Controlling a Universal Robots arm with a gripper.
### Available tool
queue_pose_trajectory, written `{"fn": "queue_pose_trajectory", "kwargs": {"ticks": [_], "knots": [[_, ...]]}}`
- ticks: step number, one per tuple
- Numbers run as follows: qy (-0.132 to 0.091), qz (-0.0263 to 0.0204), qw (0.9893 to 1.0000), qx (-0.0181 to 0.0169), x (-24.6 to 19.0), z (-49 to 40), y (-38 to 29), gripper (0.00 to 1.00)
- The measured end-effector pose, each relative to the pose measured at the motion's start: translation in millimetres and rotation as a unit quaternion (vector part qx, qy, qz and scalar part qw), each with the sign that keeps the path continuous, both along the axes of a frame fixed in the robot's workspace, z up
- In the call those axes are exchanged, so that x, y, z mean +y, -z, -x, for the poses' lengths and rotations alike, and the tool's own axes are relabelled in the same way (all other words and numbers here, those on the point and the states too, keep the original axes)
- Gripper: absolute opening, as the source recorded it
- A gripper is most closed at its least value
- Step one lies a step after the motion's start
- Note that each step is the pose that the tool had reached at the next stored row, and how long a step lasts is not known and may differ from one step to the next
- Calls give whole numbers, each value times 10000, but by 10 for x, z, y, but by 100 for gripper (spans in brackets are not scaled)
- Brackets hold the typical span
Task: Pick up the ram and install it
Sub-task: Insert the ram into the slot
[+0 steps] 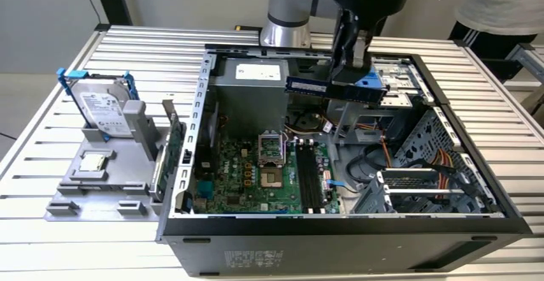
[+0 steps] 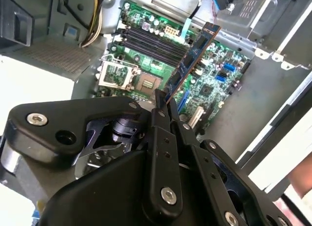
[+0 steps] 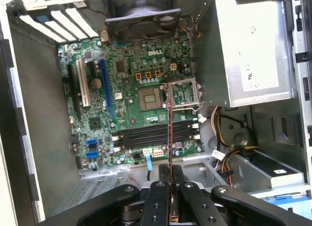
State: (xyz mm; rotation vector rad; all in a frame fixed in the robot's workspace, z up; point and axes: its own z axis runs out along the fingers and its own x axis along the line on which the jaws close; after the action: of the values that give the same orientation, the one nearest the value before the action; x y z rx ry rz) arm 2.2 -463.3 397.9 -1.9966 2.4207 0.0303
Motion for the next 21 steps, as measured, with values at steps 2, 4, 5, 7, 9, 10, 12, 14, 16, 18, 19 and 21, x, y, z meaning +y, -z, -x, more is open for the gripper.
{"fn": "queue_pose_trajectory", "kwargs": {"ticks": [2, 4, 5, 7, 9, 10, 12, 14, 16, 18, 19, 21], "knots": [[121, 0, 9999, 0, 0, 0, 0, 0], [239, 0, 9997, 0, 0, 0, 0, 0], [298, 0, 9996, 0, 0, 0, 0, 0], [423, 0, 9991, 0, 0, 0, 0, 0], [534, 0, 9986, 0, 0, 0, 0, 0], [591, 0, 9983, 0, 0, 0, 0, 0], [692, 0, 9976, 0, 0, 0, 0, 0], [798, 0, 9968, 0, 0, 0, 0, 0], [905, 0, 9959, 0, 0, 0, 0, 0], [1010, 0, 9949, 0, 0, 0, 0, 0], [1062, 0, 9943, 0, 0, 0, 0, 0], [1163, 0, 9932, 0, 0, 0, 1, 0]]}}
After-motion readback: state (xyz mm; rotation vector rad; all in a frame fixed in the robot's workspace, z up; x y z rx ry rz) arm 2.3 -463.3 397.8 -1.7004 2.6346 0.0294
